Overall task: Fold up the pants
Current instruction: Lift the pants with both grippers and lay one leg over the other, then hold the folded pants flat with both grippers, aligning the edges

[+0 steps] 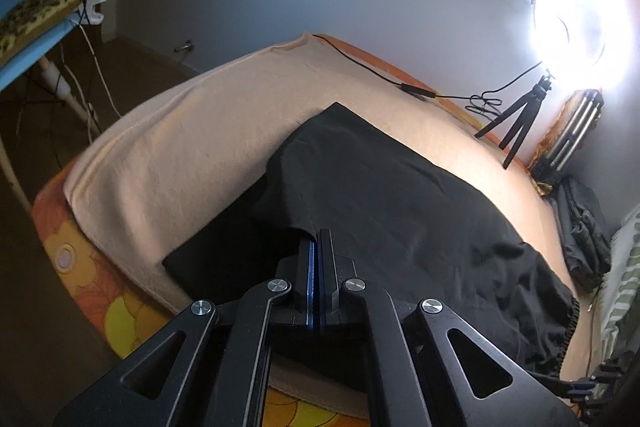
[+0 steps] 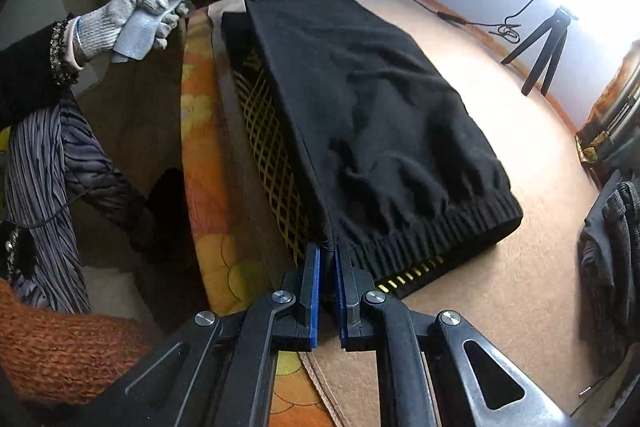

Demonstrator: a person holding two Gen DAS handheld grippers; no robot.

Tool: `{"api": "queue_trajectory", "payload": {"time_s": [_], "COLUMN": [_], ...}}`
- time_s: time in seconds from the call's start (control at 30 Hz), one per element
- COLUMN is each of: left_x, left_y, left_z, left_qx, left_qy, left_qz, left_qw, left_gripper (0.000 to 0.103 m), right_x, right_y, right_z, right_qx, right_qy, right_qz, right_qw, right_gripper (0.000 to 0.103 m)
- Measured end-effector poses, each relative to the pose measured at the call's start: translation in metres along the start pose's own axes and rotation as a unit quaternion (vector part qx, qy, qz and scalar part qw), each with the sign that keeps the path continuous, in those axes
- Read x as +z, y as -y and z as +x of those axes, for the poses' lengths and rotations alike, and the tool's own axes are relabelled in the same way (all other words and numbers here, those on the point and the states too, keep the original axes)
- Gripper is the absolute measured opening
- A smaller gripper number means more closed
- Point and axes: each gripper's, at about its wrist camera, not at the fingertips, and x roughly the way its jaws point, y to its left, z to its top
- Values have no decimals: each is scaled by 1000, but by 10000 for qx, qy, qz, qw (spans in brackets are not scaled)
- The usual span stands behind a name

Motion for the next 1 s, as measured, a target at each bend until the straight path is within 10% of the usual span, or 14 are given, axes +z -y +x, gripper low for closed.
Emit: {"api": "queue_trajectory", "payload": {"time_s": [0.37,0.73,1.0], "left_x": [1,11,16], "left_y": [-15,-44,-44], "left_z": [19,26,17], "left_qx": [-223,-234,90], "left_qy": [-13,199,440], "left_qz": [-687,-1215,-877], "left_qw": [9974,9921,9951], "left_gripper": [26,25,4], "right_x": [-1,-2,-2], "right_y": [-9,-5,-2], "right_z": [11,17,17], "right_qx": [-18,-8,1], "right_qy": [-157,-160,-137], "right_qz": [-33,111,184], "right_qw": [9999,9998,9997], "right_gripper": [4,4,4]}}
